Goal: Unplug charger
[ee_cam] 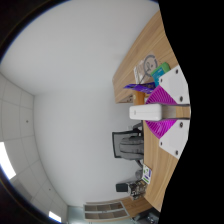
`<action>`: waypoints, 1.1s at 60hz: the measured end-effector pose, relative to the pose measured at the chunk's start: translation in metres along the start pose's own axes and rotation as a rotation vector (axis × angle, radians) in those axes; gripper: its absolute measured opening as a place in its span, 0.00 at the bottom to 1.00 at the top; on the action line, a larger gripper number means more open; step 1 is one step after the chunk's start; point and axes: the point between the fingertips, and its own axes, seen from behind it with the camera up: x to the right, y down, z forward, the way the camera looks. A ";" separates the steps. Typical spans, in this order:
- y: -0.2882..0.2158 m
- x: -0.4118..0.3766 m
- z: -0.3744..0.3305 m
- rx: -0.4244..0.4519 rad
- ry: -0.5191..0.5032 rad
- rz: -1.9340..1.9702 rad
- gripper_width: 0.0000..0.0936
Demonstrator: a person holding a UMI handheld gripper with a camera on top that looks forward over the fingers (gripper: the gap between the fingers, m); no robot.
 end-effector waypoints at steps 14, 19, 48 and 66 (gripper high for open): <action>0.142 0.096 0.031 -0.247 0.072 0.059 0.17; 0.176 0.112 0.037 -0.326 0.069 0.129 0.18; 0.237 0.189 0.016 -0.463 0.175 0.161 0.89; 0.159 0.154 -0.041 -0.451 0.233 -0.002 0.92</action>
